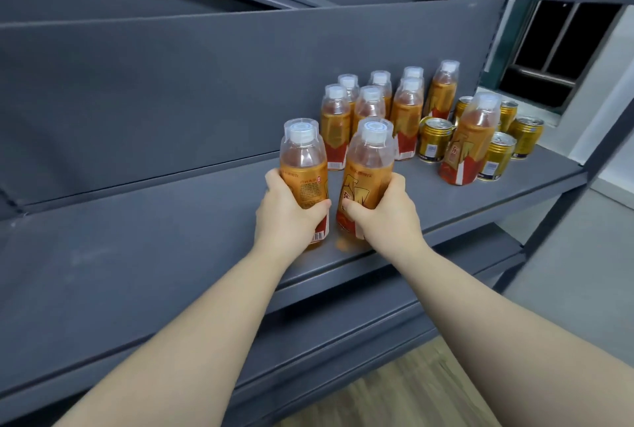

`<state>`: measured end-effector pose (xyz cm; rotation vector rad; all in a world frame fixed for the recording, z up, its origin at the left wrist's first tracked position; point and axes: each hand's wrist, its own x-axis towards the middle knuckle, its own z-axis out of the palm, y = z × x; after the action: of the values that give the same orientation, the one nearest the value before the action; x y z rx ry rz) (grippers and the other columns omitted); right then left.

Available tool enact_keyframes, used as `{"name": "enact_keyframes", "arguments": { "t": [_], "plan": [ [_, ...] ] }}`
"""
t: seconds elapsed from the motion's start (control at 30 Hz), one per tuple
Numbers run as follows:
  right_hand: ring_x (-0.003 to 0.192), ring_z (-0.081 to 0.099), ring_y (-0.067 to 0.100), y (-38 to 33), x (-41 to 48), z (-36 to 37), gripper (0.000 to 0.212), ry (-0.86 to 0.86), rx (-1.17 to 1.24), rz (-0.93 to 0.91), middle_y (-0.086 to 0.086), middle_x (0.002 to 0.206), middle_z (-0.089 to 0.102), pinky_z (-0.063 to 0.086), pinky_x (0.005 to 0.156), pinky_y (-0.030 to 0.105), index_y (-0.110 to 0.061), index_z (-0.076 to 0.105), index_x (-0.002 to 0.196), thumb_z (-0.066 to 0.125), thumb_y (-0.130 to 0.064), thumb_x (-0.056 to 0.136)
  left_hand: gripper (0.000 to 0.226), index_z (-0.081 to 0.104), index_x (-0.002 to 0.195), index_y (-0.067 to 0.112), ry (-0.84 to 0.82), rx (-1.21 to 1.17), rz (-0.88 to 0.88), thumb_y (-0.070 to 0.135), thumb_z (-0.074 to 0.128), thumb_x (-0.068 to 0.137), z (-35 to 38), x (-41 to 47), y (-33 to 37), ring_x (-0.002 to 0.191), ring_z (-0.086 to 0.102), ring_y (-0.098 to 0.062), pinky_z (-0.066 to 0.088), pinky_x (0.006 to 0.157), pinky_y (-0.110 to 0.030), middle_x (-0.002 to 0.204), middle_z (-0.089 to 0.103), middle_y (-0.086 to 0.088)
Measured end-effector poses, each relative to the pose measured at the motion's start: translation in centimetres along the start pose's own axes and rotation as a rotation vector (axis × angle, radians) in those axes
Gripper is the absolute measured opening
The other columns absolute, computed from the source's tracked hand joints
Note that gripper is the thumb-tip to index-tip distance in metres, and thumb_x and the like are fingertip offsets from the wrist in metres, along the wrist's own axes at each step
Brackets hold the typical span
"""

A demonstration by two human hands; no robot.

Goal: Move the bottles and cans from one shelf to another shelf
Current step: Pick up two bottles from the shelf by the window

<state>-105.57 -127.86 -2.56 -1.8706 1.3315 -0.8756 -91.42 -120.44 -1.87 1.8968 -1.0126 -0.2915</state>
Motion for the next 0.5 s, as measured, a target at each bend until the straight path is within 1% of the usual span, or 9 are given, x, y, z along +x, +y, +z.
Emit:
{"name": "enact_keyframes", "arguments": {
  "t": [0.07,0.13,0.27,0.4,0.5],
  "plan": [
    [0.112,0.059,0.022,-0.9,-2.3,1.1,0.069,-0.029,-0.004,-0.015,-0.002,0.124,0.058,0.054,0.094,0.047,-0.023,0.036,0.131,0.076,-0.048,0.08,0.065,0.029,0.118,0.029,0.013,-0.003,-0.018,0.042,0.081,0.08,-2.0,-1.8,-1.2,0.099,0.052,-0.014,0.047,0.08,-0.03,0.111,0.048,0.009],
    [0.108,0.06,0.02,-1.7,-4.5,2.2,0.066,-0.058,-0.004,-0.031,-0.002,0.121,0.059,0.055,0.092,0.045,-0.024,0.037,0.129,0.076,-0.047,0.081,0.067,0.031,0.122,0.028,0.027,-0.003,-0.042,0.042,0.08,0.08,-3.7,-3.6,-2.3,0.1,0.052,-0.014,0.047,0.08,-0.029,0.112,0.048,0.009],
    [0.099,0.063,0.017,-2.9,-8.5,3.9,0.057,-0.12,0.012,-0.062,-0.004,0.112,0.061,0.057,0.084,0.041,-0.025,0.038,0.12,0.076,-0.042,0.082,0.066,0.032,0.121,0.027,0.047,-0.002,-0.081,0.042,0.081,0.079,-6.6,-7.2,-4.3,0.101,0.056,-0.017,0.051,0.08,-0.033,0.113,0.051,0.007],
    [0.097,0.063,0.014,-4.1,-11.6,5.0,0.055,-0.174,0.02,-0.1,-0.007,0.109,0.062,0.057,0.081,0.036,-0.027,0.038,0.117,0.077,-0.042,0.082,0.072,0.034,0.129,0.021,0.069,0.05,-0.095,0.041,0.081,0.079,-9.5,-10.3,-5.4,0.106,0.059,-0.023,0.055,0.086,-0.039,0.121,0.057,0.0],
    [0.097,0.062,0.013,-4.9,-13.3,5.7,0.055,-0.222,0.038,-0.129,-0.007,0.111,0.061,0.055,0.077,0.03,-0.029,0.036,0.118,0.077,-0.042,0.083,0.073,0.032,0.132,0.021,0.109,0.047,-0.126,0.04,0.081,0.08,-11.4,-12.1,-5.8,0.107,0.059,-0.022,0.054,0.086,-0.037,0.122,0.057,0.0]
  ]
}}
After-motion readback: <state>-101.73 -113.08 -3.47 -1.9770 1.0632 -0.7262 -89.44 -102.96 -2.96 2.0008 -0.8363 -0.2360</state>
